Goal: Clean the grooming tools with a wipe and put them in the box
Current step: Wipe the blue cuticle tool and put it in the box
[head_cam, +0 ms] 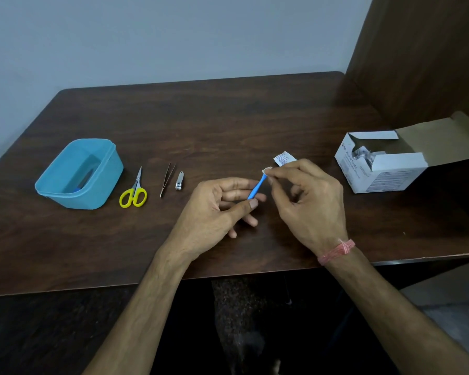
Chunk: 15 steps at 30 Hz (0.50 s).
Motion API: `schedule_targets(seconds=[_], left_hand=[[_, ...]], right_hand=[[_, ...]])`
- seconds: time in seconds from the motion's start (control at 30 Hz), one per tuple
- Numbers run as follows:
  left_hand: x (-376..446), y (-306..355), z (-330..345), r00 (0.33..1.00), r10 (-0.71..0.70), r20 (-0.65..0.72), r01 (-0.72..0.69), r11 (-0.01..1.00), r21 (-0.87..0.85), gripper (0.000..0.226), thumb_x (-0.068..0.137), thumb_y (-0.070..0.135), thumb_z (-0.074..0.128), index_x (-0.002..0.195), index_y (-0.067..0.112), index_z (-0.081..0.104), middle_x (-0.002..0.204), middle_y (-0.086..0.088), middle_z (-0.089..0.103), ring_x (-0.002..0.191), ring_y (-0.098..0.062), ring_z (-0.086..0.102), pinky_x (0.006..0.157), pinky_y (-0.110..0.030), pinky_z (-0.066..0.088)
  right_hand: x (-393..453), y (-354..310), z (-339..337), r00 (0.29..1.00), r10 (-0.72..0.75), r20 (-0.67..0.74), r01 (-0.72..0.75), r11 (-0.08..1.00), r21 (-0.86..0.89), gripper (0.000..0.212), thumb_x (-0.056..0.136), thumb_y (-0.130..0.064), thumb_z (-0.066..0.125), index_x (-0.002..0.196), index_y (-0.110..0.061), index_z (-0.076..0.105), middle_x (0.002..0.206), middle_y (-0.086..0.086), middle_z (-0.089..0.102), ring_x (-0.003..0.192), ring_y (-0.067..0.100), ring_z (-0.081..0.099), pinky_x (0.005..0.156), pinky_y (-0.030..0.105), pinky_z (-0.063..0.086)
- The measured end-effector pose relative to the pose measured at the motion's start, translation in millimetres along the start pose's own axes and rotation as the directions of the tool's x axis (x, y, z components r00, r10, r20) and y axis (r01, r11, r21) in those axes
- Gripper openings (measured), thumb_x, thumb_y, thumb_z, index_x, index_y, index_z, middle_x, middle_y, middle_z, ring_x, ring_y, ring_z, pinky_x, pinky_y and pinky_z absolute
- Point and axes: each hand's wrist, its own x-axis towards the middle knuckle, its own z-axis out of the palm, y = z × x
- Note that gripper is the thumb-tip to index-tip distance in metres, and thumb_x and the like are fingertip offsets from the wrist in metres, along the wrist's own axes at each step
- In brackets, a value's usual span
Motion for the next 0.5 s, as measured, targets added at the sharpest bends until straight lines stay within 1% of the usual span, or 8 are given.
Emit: schedule_targets(seconds=[0.07,0.1,0.2,0.27,0.37,0.43,0.5], left_hand=[[-0.3,0.8,0.0,1.0,0.0,-0.002,0.0,1.0,-0.009,0.029,0.106,0.012,0.075,0.132,0.024,0.075,0.117,0.008,0.085,0.082,-0.019,0.084,0.045,-0.02,0.049],[-0.4,1.3,-0.4,1.0,-0.002,-0.003,0.002,1.0,-0.011,0.03,0.106,0.012,0.075,0.133,0.023,0.075,0.118,0.008,0.085,0.082,-0.019,0.084,0.044,-0.02,0.048],[-1.8,2.5,-2.8,1.0,-0.004,-0.022,0.003,1.0,-0.018,0.03,0.106,0.013,0.075,0.135,0.024,0.074,0.119,0.009,0.085,0.082,-0.019,0.084,0.036,-0.02,0.039],[-2.7,4.5,-3.4,0.999,0.0,-0.036,-0.001,1.0,-0.031,0.03,0.106,0.013,0.074,0.134,0.025,0.074,0.12,0.009,0.085,0.082,-0.019,0.084,0.034,-0.018,0.034],[-3.0,5.9,-2.6,0.999,-0.01,-0.034,0.009,0.999,-0.031,0.03,0.107,0.012,0.074,0.133,0.025,0.074,0.119,0.01,0.085,0.084,-0.019,0.085,0.033,-0.019,0.032],[-2.6,5.8,-2.1,1.0,-0.009,-0.018,0.009,1.0,-0.01,0.03,0.107,0.012,0.073,0.133,0.027,0.074,0.119,0.011,0.085,0.086,-0.019,0.085,0.035,-0.02,0.032],[-2.0,5.6,-1.6,1.0,-0.009,-0.009,0.009,1.0,0.01,0.03,0.107,0.013,0.073,0.133,0.028,0.074,0.119,0.012,0.085,0.087,-0.019,0.085,0.037,-0.021,0.032]], right_hand=[[-1.7,-1.6,-1.2,0.999,-0.046,0.013,0.046,0.999,-0.004,0.018,0.098,-0.014,0.082,0.112,-0.023,0.087,0.109,-0.014,0.075,0.055,0.011,0.055,0.06,0.029,0.055],[-0.6,-1.2,-1.1,0.999,-0.042,0.002,0.042,0.999,-0.008,0.018,0.098,-0.014,0.082,0.112,-0.023,0.087,0.108,-0.014,0.075,0.054,0.011,0.055,0.06,0.029,0.054],[4.0,-0.4,-1.5,0.996,0.049,-0.071,-0.049,0.999,-0.004,0.018,0.098,-0.015,0.081,0.111,-0.026,0.087,0.106,-0.014,0.075,0.052,0.013,0.054,0.059,0.027,0.051],[3.3,-2.7,-3.3,0.993,0.056,-0.1,-0.054,0.998,0.027,0.018,0.098,-0.012,0.081,0.111,-0.025,0.087,0.106,-0.013,0.074,0.052,0.015,0.053,0.059,0.02,0.045],[0.0,-6.8,-5.0,0.999,-0.019,-0.051,0.022,0.998,0.055,0.018,0.099,-0.012,0.081,0.113,-0.022,0.086,0.108,-0.012,0.075,0.054,0.014,0.052,0.061,0.013,0.041],[-0.2,-5.7,-3.6,0.999,-0.051,-0.004,0.051,0.997,0.052,0.018,0.1,-0.013,0.081,0.114,-0.022,0.087,0.111,-0.013,0.075,0.054,0.013,0.052,0.063,0.013,0.041],[1.1,-3.2,-1.9,0.999,-0.037,0.012,0.037,0.999,0.035,0.018,0.1,-0.014,0.081,0.115,-0.023,0.086,0.112,-0.015,0.075,0.054,0.013,0.053,0.063,0.015,0.043]])
